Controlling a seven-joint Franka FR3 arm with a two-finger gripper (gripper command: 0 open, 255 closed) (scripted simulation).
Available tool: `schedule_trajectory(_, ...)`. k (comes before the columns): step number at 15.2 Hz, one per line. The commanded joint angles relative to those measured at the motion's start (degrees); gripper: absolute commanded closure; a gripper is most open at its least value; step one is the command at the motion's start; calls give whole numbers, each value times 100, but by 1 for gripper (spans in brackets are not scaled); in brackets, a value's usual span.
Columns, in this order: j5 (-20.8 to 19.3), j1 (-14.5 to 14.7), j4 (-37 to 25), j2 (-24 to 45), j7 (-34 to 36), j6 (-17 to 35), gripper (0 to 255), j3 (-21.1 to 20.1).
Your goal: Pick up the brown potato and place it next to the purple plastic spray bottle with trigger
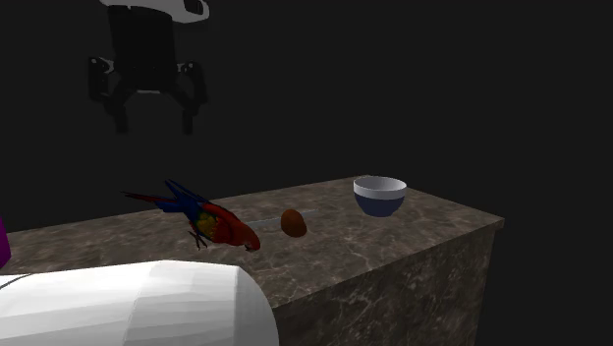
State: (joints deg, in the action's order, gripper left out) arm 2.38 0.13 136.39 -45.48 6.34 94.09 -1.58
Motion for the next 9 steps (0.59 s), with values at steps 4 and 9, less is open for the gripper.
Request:
schedule_trajectory(4,-170,-86,92,374,-319,383,0,245)
schedule_trajectory(9,-404,-219,98,1131,-830,1019,0,640)
